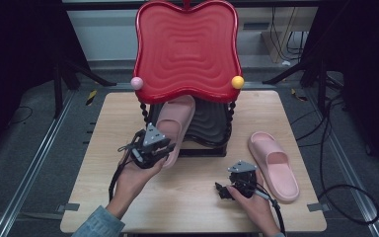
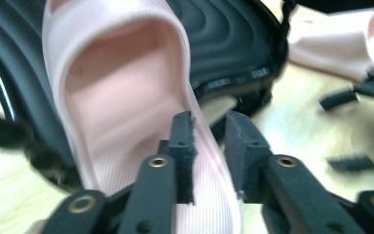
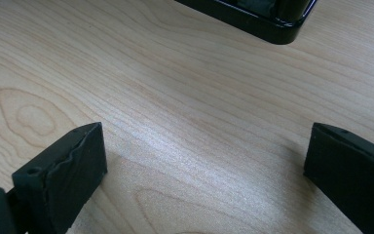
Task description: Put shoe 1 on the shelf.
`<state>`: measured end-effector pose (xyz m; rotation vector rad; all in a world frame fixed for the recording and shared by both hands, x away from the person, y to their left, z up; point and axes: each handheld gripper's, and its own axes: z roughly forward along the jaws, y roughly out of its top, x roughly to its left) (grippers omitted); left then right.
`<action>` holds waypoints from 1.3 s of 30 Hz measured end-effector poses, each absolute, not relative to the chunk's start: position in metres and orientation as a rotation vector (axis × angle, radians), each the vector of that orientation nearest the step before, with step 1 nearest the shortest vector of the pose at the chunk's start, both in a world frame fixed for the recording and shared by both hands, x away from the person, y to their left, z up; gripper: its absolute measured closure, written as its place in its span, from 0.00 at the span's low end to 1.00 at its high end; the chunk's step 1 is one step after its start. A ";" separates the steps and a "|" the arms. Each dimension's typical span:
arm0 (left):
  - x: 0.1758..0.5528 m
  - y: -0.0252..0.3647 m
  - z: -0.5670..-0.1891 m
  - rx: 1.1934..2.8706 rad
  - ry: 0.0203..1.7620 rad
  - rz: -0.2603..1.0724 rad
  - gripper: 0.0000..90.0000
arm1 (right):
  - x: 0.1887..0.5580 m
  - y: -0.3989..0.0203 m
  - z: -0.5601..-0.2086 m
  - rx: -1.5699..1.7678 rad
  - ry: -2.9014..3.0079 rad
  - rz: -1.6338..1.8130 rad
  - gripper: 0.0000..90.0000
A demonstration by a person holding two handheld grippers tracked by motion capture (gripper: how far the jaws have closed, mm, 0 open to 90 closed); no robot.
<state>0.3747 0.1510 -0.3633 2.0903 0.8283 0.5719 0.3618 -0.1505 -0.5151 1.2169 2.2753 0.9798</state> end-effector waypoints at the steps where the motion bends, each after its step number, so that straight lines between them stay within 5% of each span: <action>1: 0.372 0.154 -0.364 2.095 0.819 0.576 0.86 | 0.362 -0.151 -0.515 1.217 2.275 0.980 0.02; 8: 0.346 0.182 -0.375 2.141 0.798 0.546 0.99 | 0.362 -0.150 -0.515 1.217 2.274 0.978 0.02; 39: 0.339 0.186 -0.431 2.290 0.795 0.454 1.00 | 0.362 -0.150 -0.515 1.220 2.271 0.976 0.02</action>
